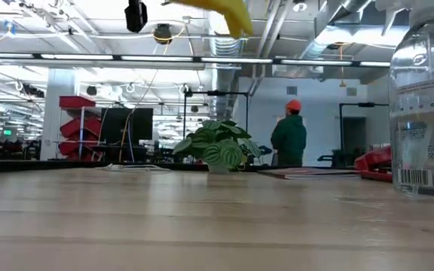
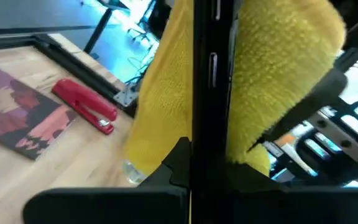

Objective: Apply microfiber cloth
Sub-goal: Wipe the back and front of the cellphone with the yellow microfiber cloth

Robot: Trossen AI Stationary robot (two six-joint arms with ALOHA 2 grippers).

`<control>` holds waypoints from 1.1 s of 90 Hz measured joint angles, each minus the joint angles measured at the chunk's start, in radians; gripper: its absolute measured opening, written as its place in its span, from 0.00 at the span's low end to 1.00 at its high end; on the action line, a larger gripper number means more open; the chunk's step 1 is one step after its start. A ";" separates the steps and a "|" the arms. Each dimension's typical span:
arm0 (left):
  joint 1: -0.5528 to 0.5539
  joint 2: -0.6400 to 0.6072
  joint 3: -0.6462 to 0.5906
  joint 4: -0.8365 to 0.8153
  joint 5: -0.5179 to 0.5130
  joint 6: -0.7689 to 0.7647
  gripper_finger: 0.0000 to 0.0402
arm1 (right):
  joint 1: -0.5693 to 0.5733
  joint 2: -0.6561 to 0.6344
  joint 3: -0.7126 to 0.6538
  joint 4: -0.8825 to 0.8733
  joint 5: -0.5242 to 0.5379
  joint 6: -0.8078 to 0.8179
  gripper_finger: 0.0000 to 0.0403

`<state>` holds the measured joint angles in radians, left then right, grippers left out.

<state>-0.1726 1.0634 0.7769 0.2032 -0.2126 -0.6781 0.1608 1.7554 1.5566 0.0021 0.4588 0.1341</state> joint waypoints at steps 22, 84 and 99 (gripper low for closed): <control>-0.002 0.001 0.003 -0.045 -0.002 -0.013 0.01 | -0.041 -0.010 -0.002 0.068 0.035 -0.008 0.00; 0.005 -0.041 0.000 -0.220 0.006 0.020 0.01 | -0.018 -0.017 0.002 -0.168 0.087 0.120 0.00; 0.000 -0.044 0.002 -0.240 0.018 0.000 0.01 | -0.028 -0.029 -0.002 -0.124 0.112 0.120 0.00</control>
<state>-0.1722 1.0191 0.7792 -0.0370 -0.1945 -0.6785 0.1329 1.7264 1.5547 -0.1215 0.5706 0.2539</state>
